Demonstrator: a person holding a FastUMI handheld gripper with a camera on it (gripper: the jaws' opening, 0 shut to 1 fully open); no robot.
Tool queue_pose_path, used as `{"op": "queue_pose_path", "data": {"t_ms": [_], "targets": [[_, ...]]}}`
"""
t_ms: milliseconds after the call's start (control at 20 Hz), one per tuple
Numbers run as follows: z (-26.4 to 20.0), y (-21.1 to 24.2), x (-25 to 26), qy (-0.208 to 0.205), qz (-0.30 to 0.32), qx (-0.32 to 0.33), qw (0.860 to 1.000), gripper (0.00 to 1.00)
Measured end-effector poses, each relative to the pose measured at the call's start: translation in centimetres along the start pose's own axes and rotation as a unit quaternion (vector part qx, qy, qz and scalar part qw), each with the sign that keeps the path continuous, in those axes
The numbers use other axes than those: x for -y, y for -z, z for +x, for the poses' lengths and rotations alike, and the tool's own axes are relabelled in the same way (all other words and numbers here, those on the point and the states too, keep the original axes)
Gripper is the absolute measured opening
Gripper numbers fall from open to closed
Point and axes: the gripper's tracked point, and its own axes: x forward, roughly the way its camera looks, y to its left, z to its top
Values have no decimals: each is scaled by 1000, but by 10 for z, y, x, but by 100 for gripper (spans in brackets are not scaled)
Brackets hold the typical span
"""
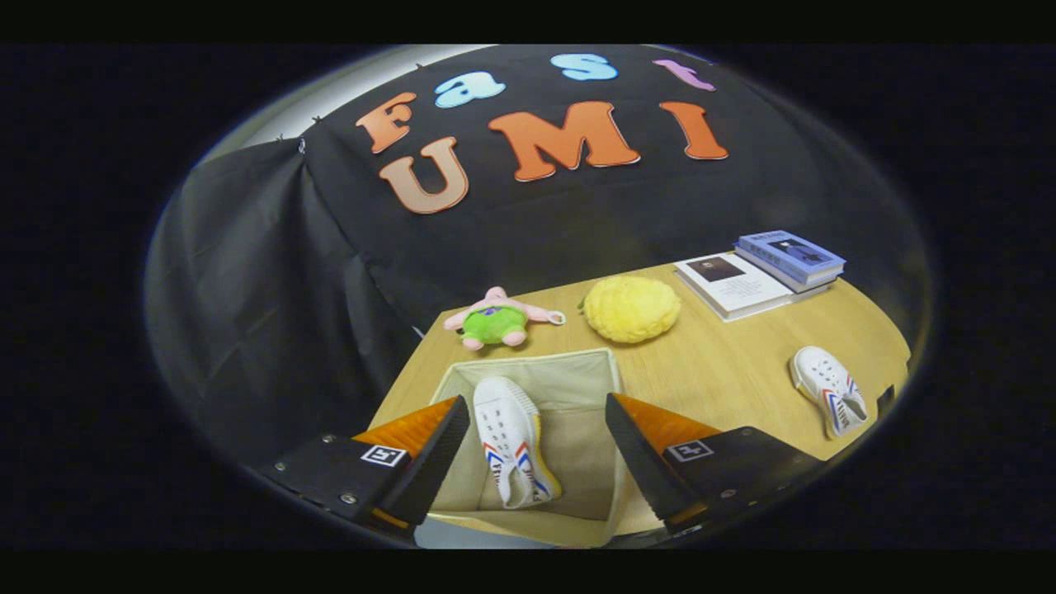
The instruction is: Open the storage box then place both shoes into the box .Put the left shoe in first, then the right shoe, with the right side of both shoes facing outward in a uniform manner.
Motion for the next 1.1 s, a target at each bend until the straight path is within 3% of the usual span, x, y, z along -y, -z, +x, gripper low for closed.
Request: {"op": "queue_pose_path", "data": {"t_ms": [600, 1100], "targets": [[-32, -26, 179, 132, 12, 27, 991, 98], [-56, 14, 327, 226, -31, -17, 973, 99]]}}
